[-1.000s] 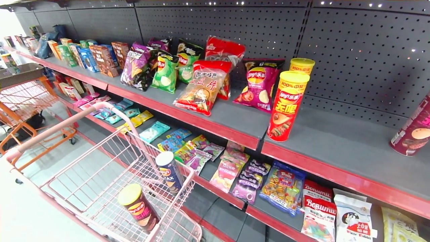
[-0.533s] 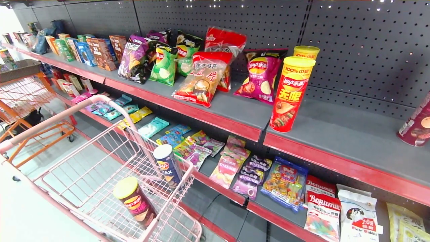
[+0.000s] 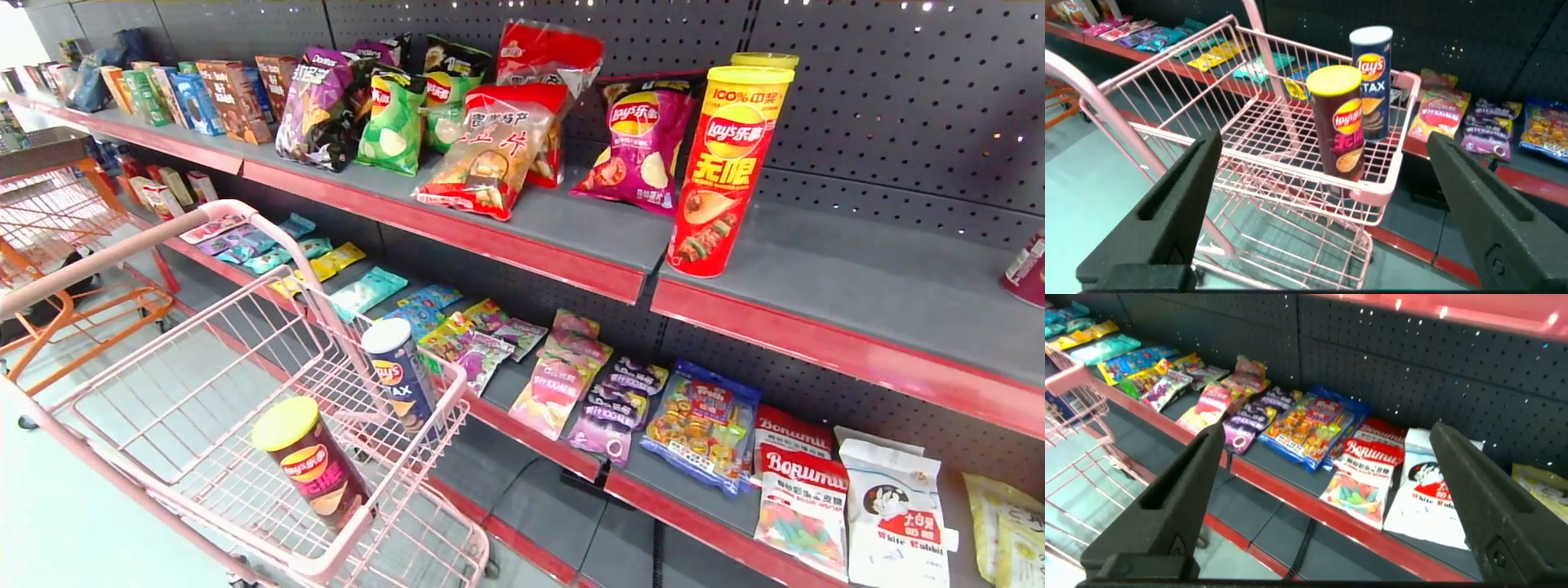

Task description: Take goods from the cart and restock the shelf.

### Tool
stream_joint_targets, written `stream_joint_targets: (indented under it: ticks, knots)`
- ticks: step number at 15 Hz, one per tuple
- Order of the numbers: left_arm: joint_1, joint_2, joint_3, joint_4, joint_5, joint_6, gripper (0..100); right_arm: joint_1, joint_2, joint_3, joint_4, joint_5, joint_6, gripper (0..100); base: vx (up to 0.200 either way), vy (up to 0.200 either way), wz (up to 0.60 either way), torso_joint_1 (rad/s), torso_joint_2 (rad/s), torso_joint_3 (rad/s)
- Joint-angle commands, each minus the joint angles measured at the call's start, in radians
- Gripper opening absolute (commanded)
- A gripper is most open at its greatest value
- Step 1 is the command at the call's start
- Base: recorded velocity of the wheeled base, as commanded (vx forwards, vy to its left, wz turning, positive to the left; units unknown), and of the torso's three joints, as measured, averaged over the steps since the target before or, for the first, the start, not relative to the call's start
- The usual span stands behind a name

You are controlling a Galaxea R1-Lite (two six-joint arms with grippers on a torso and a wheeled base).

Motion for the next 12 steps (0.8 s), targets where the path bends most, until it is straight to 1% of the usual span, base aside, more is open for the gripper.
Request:
stream_joint_targets:
  ticks: [1, 4, 6, 7, 8, 9, 10, 11, 12]
  knots:
    - [-0.001, 0.001, -0.001, 0.0, -0.001, -0.003, 100, -0.001, 0.0, 0.0, 0.0, 0.0, 0.0, 100, 0.0, 0.0, 0.0, -0.119, 0.39, 0.251]
    - [-0.004, 0.016, -0.001, 0.0, -0.003, -0.009, 100, 0.001, 0.0, 0.0, 0.0, 0.0, 0.0, 100, 0.0, 0.0, 0.0, -0.046, 0.14, 0.097]
    - [-0.003, 0.013, -0.004, 0.0, 0.003, -0.064, 100, 0.001, 0.0, 0.0, 0.0, 0.0, 0.0, 100, 0.0, 0.0, 0.0, 0.0, 0.0, 0.0]
    - [-0.003, 0.005, -0.004, -0.002, 0.003, -0.059, 100, -0.001, 0.0, 0.0, 0.0, 0.0, 0.0, 100, 0.0, 0.0, 0.0, 0.0, 0.0, 0.0]
    - [-0.003, 0.015, -0.036, -0.003, -0.004, -0.052, 100, -0.001, 0.0, 0.0, 0.0, 0.0, 0.0, 100, 0.0, 0.0, 0.0, 0.0, 0.0, 0.0]
    - [-0.012, 0.171, -0.208, -0.003, 0.003, -0.101, 100, -0.001, 0.0, 0.0, 0.0, 0.0, 0.0, 100, 0.0, 0.0, 0.0, 0.0, 0.0, 0.0]
    - [-0.01, 0.378, -0.39, -0.008, 0.013, -0.227, 100, -0.001, 0.0, 0.0, 0.0, 0.0, 0.0, 100, 0.0, 0.0, 0.0, 0.0, 0.0, 0.0]
    - [-0.007, 0.544, -0.539, -0.017, 0.033, -0.259, 100, -0.001, 0.0, 0.0, 0.0, 0.0, 0.0, 100, 0.0, 0.0, 0.0, 0.0, 0.0, 0.0]
    - [-0.007, 0.648, -0.588, -0.032, 0.034, -0.224, 100, -0.001, 0.0, 0.0, 0.0, 0.0, 0.0, 100, 0.0, 0.0, 0.0, 0.0, 0.0, 0.0]
